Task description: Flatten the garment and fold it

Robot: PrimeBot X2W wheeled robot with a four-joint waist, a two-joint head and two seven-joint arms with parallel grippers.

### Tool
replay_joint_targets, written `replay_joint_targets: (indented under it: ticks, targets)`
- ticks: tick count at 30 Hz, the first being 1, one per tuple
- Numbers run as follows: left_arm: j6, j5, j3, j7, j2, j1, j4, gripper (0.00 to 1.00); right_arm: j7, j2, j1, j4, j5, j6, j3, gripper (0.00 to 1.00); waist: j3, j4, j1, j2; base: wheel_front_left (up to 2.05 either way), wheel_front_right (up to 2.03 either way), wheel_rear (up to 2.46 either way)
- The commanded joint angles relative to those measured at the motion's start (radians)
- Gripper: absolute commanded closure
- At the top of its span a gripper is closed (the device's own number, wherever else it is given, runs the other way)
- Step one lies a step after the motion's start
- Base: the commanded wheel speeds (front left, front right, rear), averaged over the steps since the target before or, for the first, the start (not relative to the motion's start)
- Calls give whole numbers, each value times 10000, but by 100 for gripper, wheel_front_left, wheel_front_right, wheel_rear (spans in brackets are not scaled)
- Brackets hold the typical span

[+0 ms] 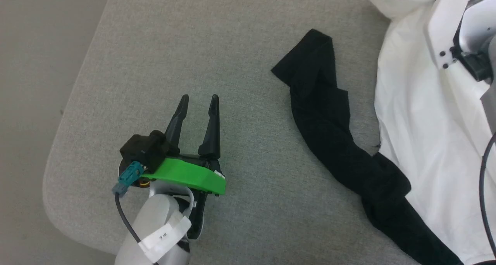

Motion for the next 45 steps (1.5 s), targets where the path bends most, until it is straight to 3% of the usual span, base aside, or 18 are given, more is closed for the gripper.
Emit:
replay_joint_targets:
  ticks: [1, 2, 3, 10, 15, 21, 29, 37, 40, 45]
  targets:
    - [75, -134, -7, -38, -14, -154, -38, 0, -188, 105, -51, 289, -73, -17, -67, 100, 149, 112, -1, 0, 0, 0, 0]
    - [92, -131, 16, -38, -14, -143, -42, 0, -290, 180, -11, 466, -55, -17, -116, 81, 141, 67, -1, 0, 0, 0, 0]
    - [102, -122, 40, -38, -14, -122, -31, 0, -390, 261, 64, 686, -1, -17, -178, 0, 120, 1, -1, 0, 0, 0, 0]
    - [-4, 74, 113, -38, -14, 73, 163, 0, -2147, 784, 1381, 697, 883, -17, -1145, 0, -564, -710, -1, 0, 0, 0, 0]
    - [-163, 285, -23, -38, -14, 412, 502, 0, -3835, 1137, 3608, -871, 1208, -17, -1848, 0, -1408, -1554, -1, 0, 0, 0, 0]
    - [-305, 406, -251, 16, 34, 717, 1065, 0, -4946, 1970, 6593, -3319, 812, -17, -3202, 0, -2159, -2628, -1, 0, 0, 0, 0]
    - [-687, 305, -1057, 1065, 78, 880, 1461, 0, -4926, 3182, 9426, -5533, 129, -17, -4590, 0, -2662, -3792, -1, 0, 0, 0, 0]
    - [-933, -444, -2095, 3277, 33, 1086, 1519, 0, -4656, 3536, 10354, -6310, 294, -17, -5273, 0, -2736, -4484, -1, 0, 0, 0, 0]
    - [-892, -624, -2354, 4098, 26, 1060, 1557, 0, -4622, 3559, 10376, -6458, 335, -17, -5274, 0, -2653, -4699, -1, 0, 0, 0, 0]
    - [-370, -383, -2603, 5276, 175, 864, 1797, 0, -4666, 3569, 10351, -6520, 612, -17, -5151, 0, -2420, -5060, -1, 0, 0, 0, 0]
